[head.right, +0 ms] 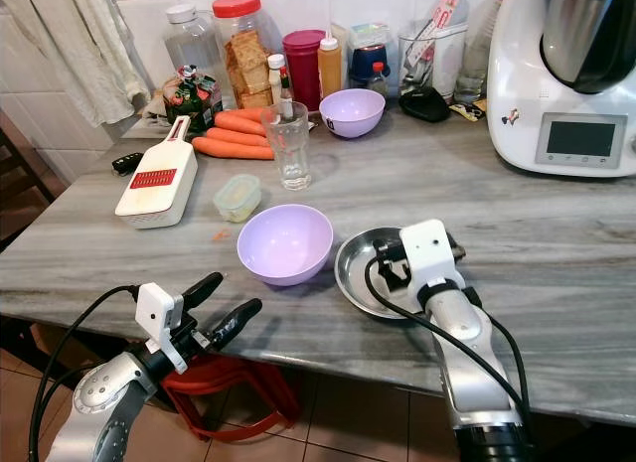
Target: Setting the table
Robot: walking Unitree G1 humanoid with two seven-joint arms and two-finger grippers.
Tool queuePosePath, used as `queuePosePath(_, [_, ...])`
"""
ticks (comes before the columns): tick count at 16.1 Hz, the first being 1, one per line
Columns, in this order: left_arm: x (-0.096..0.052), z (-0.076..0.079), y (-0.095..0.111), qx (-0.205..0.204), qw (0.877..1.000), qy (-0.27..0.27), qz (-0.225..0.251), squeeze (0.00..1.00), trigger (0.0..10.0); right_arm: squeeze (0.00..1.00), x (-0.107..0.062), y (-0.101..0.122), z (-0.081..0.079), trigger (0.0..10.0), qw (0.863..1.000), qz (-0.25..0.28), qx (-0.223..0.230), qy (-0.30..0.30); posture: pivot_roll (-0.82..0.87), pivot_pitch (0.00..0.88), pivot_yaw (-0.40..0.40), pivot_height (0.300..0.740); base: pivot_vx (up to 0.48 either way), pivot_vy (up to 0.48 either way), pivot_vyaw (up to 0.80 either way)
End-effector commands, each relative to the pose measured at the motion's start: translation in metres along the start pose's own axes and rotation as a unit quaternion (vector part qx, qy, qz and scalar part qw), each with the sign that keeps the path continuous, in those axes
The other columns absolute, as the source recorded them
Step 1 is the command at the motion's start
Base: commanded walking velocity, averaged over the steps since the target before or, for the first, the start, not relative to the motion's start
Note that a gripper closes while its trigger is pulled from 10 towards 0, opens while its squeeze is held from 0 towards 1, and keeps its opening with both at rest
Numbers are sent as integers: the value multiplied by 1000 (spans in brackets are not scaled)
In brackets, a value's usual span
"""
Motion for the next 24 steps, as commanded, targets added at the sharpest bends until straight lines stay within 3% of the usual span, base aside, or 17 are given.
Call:
queuePosePath(1, [-2,1,5,3,1000,-13,2,0,10000,722,-3,3,1,10000,1000,-4,14,10,-113,21,123,740,0,0,0])
queuePosePath(5, [-6,2,3,-2,1000,-23,-5,0,10000,706,-6,1,-7,10000,997,-32,32,63,-111,25,121,740,0,0,0])
queuePosePath(6, [-6,2,3,-2,1000,-24,-6,0,10000,392,-8,0,-9,10000,995,-44,36,78,-112,27,122,740,0,0,0])
queuePosePath(7, [-6,2,3,-3,1000,-26,-8,0,10000,0,-9,-2,-12,10000,993,-58,40,94,-113,29,122,740,0,0,0])
queuePosePath(17, [-7,3,-2,-11,999,-27,-15,0,10000,0,-7,-5,-43,10000,976,-89,61,188,-105,32,119,740,0,0,0])
queuePosePath(24, [-6,3,-3,-11,999,-26,-16,0,10000,0,-1,-1,-57,10000,972,-85,63,209,-103,34,119,740,0,0,0])
Point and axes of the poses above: a point about 5 cm out from each wrist's last joint towards the gripper, its own x axis pointing out of the wrist towards the gripper, its own y axis along the axis of the wrist's last joint, z = x × y, the point moved 2 cm from there along x, pointing out of the wrist towards the gripper, and after that the axes turned 3 degrees about -x, right-handed, at the moved point
